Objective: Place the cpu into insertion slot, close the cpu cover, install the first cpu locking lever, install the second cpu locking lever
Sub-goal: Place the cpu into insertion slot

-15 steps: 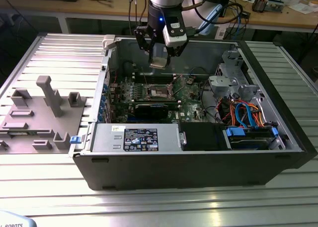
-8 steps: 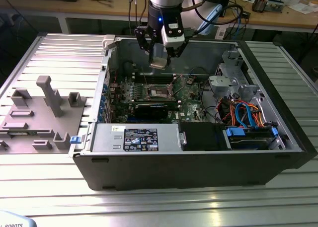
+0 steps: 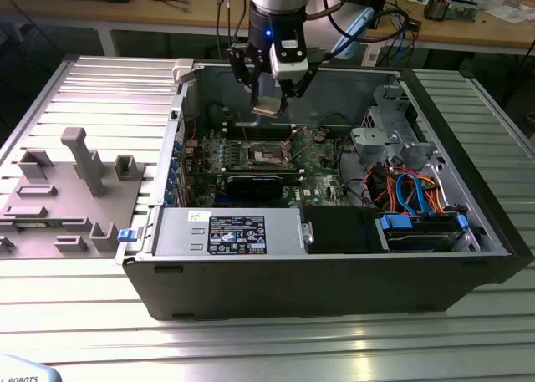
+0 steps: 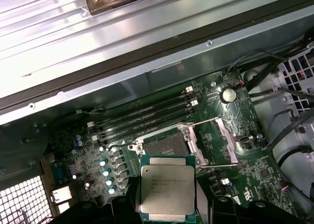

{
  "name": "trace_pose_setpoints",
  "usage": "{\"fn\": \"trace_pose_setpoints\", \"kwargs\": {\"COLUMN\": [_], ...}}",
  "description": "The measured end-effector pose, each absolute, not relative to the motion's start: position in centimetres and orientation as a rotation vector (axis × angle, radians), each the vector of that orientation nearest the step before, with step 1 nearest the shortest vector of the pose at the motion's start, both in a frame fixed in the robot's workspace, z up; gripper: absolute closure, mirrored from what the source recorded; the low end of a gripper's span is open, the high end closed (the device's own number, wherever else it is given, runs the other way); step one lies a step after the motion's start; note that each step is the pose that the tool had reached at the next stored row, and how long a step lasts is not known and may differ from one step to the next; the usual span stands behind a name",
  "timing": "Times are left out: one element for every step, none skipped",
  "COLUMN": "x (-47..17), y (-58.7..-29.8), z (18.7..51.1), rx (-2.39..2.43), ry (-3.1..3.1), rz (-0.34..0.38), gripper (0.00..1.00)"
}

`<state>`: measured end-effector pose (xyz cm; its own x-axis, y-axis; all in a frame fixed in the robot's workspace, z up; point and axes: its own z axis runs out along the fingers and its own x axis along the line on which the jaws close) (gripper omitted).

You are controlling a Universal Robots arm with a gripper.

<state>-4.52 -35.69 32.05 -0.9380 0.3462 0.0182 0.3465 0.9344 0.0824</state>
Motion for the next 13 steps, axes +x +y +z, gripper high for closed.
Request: {"fn": "trace_pose_setpoints", "kwargs": {"x": [-4.52,-4.52,-4.52,-4.52,-4.52,-4.52,-4.52,-4.52,-4.52,-4.52,-4.52,-4.52,-4.52], "y": [-35.69,-35.69,-35.69,-35.69,-35.69,-35.69,-35.69,-35.69,-35.69,-35.69,-35.69,-35.69,-35.69], "z": [32.05,32.04,32.03,32.03,32.02,32.02,32.02,32.01,32.01,32.0,32.0,32.0,31.99], "rx": [-0.565,-0.574,-0.578,-0.583,-0.588,-0.593,-0.598,-0.604,-0.611,-0.621,-0.631,-0.64,-0.649], "ry": [-3.084,-3.083,-3.082,-3.082,-3.081,-3.08,-3.079,-3.078,-3.077,-3.075,-3.074,-3.072,-3.071], "rz": [-0.132,-0.132,-0.132,-0.132,-0.132,-0.132,-0.132,-0.132,-0.132,-0.132,-0.132,-0.131,-0.131], "gripper": [0.46,0.46,0.46,0.46,0.46,0.46,0.46,0.46,0.46,0.46,0.46,0.46,0.46]}}
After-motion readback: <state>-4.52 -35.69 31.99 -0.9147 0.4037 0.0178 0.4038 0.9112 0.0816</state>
